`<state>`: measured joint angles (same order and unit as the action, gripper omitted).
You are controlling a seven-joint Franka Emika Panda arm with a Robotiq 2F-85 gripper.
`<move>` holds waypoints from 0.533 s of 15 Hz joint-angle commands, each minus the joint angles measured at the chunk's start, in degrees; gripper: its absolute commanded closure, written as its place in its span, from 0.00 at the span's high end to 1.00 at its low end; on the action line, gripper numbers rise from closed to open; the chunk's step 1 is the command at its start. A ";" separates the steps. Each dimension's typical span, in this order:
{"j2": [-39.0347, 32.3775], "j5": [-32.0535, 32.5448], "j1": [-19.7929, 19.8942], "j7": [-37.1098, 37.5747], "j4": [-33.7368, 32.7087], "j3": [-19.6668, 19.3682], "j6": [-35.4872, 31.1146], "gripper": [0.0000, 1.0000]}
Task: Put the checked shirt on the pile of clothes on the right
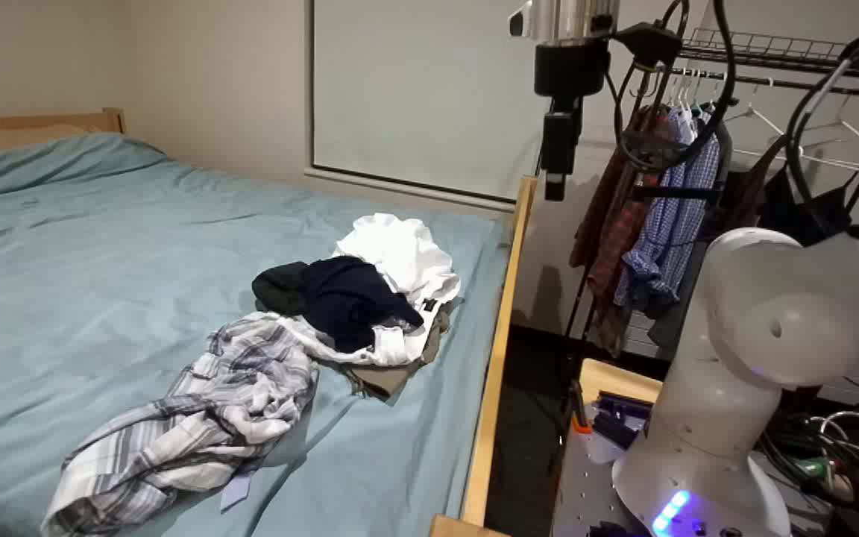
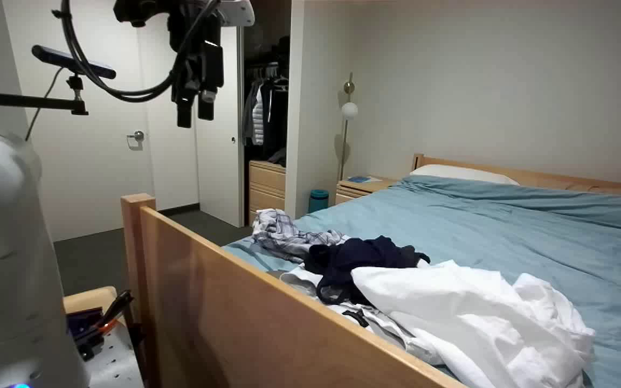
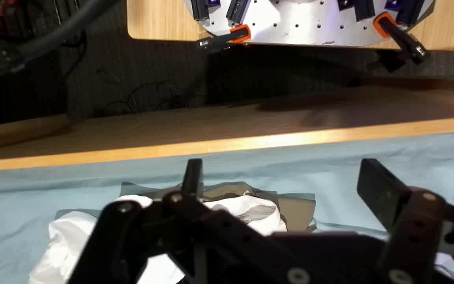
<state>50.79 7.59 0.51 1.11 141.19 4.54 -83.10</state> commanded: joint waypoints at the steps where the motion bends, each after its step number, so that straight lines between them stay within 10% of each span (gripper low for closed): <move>1: -0.13 0.39 -0.99 0.60 -0.15 -0.61 0.20 1.00; 8: -15.02 -2.70 -2.92 2.02 -5.64 1.46 -15.01 1.00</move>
<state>44.12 6.31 -0.88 1.37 139.99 4.82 -93.69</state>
